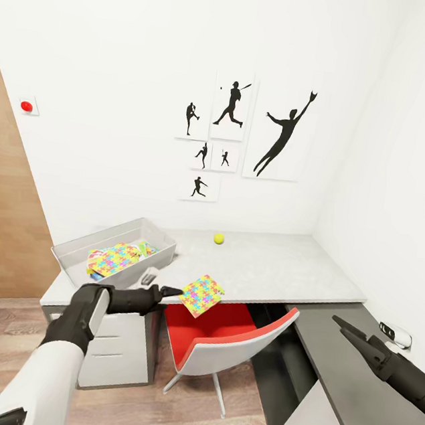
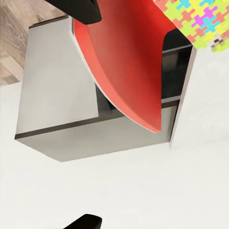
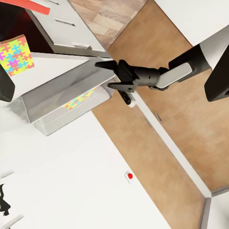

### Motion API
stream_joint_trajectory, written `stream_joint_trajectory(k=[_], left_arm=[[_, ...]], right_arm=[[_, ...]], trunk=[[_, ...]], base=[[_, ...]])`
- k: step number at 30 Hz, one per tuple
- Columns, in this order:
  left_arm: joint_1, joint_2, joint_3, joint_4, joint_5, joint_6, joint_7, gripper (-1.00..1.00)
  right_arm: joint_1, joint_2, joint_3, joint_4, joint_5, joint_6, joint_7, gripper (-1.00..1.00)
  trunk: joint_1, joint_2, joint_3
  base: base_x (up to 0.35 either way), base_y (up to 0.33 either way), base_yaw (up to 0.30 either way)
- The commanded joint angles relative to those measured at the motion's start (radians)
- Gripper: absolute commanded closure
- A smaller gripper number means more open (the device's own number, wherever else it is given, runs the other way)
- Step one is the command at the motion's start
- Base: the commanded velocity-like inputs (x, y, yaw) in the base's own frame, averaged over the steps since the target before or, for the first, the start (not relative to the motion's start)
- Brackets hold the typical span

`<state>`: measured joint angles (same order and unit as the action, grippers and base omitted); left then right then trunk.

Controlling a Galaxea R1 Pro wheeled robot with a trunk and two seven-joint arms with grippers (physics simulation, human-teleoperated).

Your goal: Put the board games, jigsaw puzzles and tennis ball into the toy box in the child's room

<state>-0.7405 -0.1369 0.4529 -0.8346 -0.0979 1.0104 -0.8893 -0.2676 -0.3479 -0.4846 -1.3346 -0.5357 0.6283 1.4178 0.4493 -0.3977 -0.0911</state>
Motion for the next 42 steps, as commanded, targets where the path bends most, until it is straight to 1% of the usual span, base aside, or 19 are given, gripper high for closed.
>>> stream_joint_trajectory(k=[1,4,6,9,13,14,19,20,23,25,27,33,42], left_arm=[[-0.002,-0.006,0.007,-0.001,-0.01,0.003,0.002,-1.0],[-0.002,-0.015,0.008,0.0,-0.003,-0.015,0.025,-1.0],[-0.002,-0.019,0.009,0.001,0.008,-0.032,0.037,-1.0],[-0.002,-0.023,0.01,0.004,0.037,-0.058,0.056,-1.0],[-0.002,-0.026,0.011,0.011,0.085,-0.082,0.099,-1.0],[-0.002,-0.027,0.011,0.016,0.113,-0.088,0.129,-1.0],[-0.002,-0.032,0.011,0.028,0.196,-0.097,0.217,-1.0],[-0.002,-0.034,0.011,0.03,0.233,-0.099,0.253,-1.0],[-0.002,-0.036,0.01,0.033,0.284,-0.102,0.304,-1.0],[-0.002,-0.036,0.009,0.034,0.311,-0.108,0.337,-1.0],[-0.002,-0.036,0.009,0.036,0.339,-0.128,0.375,-1.0],[-0.002,-0.037,0.009,0.068,0.364,-0.174,0.418,-1.0],[-0.002,-0.037,0.011,0.092,0.37,-0.212,0.43,-1.0]], right_arm=[[-0.001,0.0,0.0,0.0,-0.003,0.01,0.002,-1.0],[-0.001,0.0,0.0,0.0,-0.003,0.01,0.002,-1.0],[-0.001,0.0,0.0,-0.001,-0.003,0.01,0.002,-1.0],[-0.001,0.0,0.001,-0.002,-0.003,0.01,0.001,-1.0],[-0.001,0.0,0.001,-0.004,-0.003,0.01,0.001,-1.0],[-0.001,0.0,0.001,-0.005,-0.003,0.01,0.001,-1.0],[-0.001,0.0,0.001,-0.007,-0.004,0.01,0.001,-1.0],[-0.001,0.0,0.001,-0.007,-0.004,0.01,0.001,-1.0],[-0.001,0.0,0.001,-0.007,-0.004,0.01,0.001,-1.0],[-0.001,0.0,0.0,-0.007,-0.004,0.01,0.002,-1.0],[-0.001,0.0,0.0,-0.008,-0.004,0.01,0.001,-1.0],[-0.001,0.0,0.0,-0.008,-0.003,0.01,0.001,-1.0],[-0.001,0.0,0.001,-0.008,-0.003,0.01,0.0,-1.0]], trunk=[[0.001,-0.002,-0.002],[0.001,-0.002,-0.002],[0.001,-0.002,-0.002],[0.001,-0.002,-0.002],[0.001,-0.002,-0.002],[0.001,-0.002,-0.002],[0.001,-0.002,-0.002],[0.001,-0.002,-0.002],[0.001,-0.002,-0.002],[0.001,-0.002,-0.002],[0.001,-0.002,-0.002],[0.001,-0.002,-0.002],[0.001,-0.002,-0.002]], base=[[0.0,0.0,0.0],[0.0,0.0,0.0],[0.0,0.0,0.0],[0.0,0.0,0.0],[0.0,0.0,0.0],[0.0,0.0,0.0],[0.0,0.0,0.0],[0.0,0.0,0.0],[0.0,0.0,0.0],[0.0,0.0,0.0],[0.0,0.0,0.0],[0.0,0.0,0.0],[0.0,0.0,0.0]])
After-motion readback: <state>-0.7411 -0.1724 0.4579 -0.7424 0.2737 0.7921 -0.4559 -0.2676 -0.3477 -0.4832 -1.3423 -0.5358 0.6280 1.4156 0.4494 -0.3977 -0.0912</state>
